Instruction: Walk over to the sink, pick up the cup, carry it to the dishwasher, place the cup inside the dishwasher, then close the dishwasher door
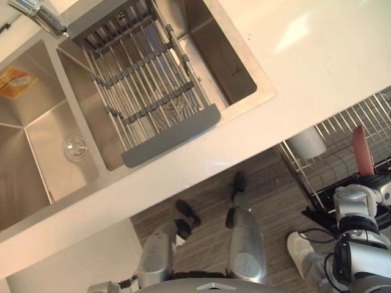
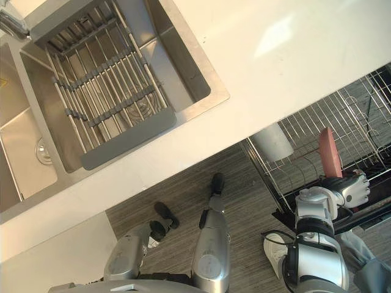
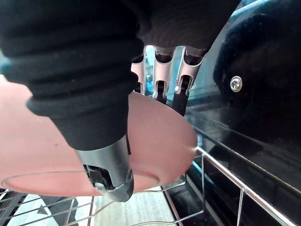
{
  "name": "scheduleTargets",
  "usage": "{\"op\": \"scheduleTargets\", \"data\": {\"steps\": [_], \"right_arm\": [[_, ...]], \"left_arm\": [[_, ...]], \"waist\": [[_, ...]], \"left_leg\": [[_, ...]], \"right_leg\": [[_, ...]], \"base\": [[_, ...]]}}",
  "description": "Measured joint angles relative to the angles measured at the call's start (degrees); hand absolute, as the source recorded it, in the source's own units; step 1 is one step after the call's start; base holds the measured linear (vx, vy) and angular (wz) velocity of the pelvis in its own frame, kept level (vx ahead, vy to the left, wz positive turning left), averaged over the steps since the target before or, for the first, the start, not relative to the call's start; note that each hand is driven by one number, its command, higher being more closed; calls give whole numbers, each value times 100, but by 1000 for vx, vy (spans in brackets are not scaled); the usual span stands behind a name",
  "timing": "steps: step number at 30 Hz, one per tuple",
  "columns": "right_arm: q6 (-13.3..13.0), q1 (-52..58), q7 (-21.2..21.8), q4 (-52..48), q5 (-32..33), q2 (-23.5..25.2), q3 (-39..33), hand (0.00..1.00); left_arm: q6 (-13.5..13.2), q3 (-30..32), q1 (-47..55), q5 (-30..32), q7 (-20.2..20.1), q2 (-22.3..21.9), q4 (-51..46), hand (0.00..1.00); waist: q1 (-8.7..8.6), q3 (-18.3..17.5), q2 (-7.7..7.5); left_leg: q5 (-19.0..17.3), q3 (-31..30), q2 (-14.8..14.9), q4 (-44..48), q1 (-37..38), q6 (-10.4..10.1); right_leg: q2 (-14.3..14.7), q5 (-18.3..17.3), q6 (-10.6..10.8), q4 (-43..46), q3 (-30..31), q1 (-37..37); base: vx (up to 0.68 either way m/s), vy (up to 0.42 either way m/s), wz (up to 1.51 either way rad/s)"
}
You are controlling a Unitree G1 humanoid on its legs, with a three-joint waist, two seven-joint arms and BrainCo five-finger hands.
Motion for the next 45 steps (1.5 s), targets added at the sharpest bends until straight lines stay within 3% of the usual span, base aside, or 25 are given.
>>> {"op": "scheduleTargets", "data": {"steps": [4,6,9,12,16,22,27,31,35,37,38,41,45], "right_arm": [[-162,71,269,-349,62,4,100,0],[-386,137,615,-746,118,49,378,0],[-700,294,873,-1370,250,85,629,0],[-809,554,1035,-1880,419,213,580,0],[-806,1021,1194,-2281,517,299,88,0],[-809,1194,1220,-2222,1075,-259,-736,0],[-635,1421,1415,-1650,1583,-457,-1367,0],[-655,1519,1590,-480,2526,-852,-2116,0],[-698,1850,2789,466,5022,-1054,-2777,0],[-592,1942,3391,728,6273,-724,-2925,0],[-586,1939,3536,734,6385,-499,-2924,0],[-568,1876,3745,671,6115,207,-2972,0],[-568,1736,3820,438,5823,951,-2905,0]], "left_arm": [[7,160,9,-3,-1,-19,-4,0],[18,165,46,-6,-3,-22,-1,0],[-125,218,78,-1,14,-22,-4,0],[-259,402,112,12,22,-10,-5,0],[-334,566,310,238,5,-10,-14,0],[-354,612,455,689,14,10,-169,0],[-344,643,609,713,12,139,-231,0],[-341,873,779,197,20,154,-161,0],[-280,1099,877,-129,13,165,212,0],[-390,1301,850,-114,-48,173,274,0],[-447,1312,851,-92,-89,194,288,0],[-680,1293,860,253,-269,182,234,0],[-815,1289,862,383,-285,100,204,0]], "waist": [[74,33,-53],[159,70,-113],[180,72,-166],[127,3,-377],[28,-321,-716],[-82,-704,-743],[-156,-1094,-979],[-173,-1376,-1113],[-350,-1655,-1156],[-357,-1667,-1171],[-341,-1664,-1179],[-214,-1664,-1104],[-10,-1559,-847]], "left_leg": [[-68,-216,-3,184,63,-94],[-188,-577,-1,340,118,-179],[-462,-773,9,315,292,-133],[-568,-768,8,330,345,-106],[-597,-774,31,318,664,-132],[-603,-780,70,105,1185,-176],[-671,-757,47,72,1409,-232],[-854,-608,79,110,1370,-256],[-876,-593,109,114,1427,-284],[-878,-594,104,118,1424,-282],[-879,-599,100,118,1417,-280],[-862,-627,89,113,1394,-266],[-822,-777,35,78,1360,-233]], "right_leg": [[25,-85,33,-66,179,92],[104,-67,69,-231,311,193],[189,-65,72,-395,277,358],[179,-55,76,-520,109,485],[188,314,35,-605,-50,829],[289,296,32,-588,-171,1254],[288,260,46,-637,-172,1469],[301,87,125,-643,-202,1430],[315,123,31,-581,-313,1435],[310,128,25,-573,-315,1430],[306,128,25,-573,-322,1426],[282,133,23,-555,-345,1410],[206,151,60,-509,-473,1432]], "base": [[-31,6,-17],[-70,-15,-48],[-76,21,-35],[-19,17,-10],[71,3,1],[79,-8,-8],[-33,17,-4],[-80,2,-18],[20,-11,-10],[6,-2,-2],[0,0,0],[-6,-1,7],[6,5,18]]}}
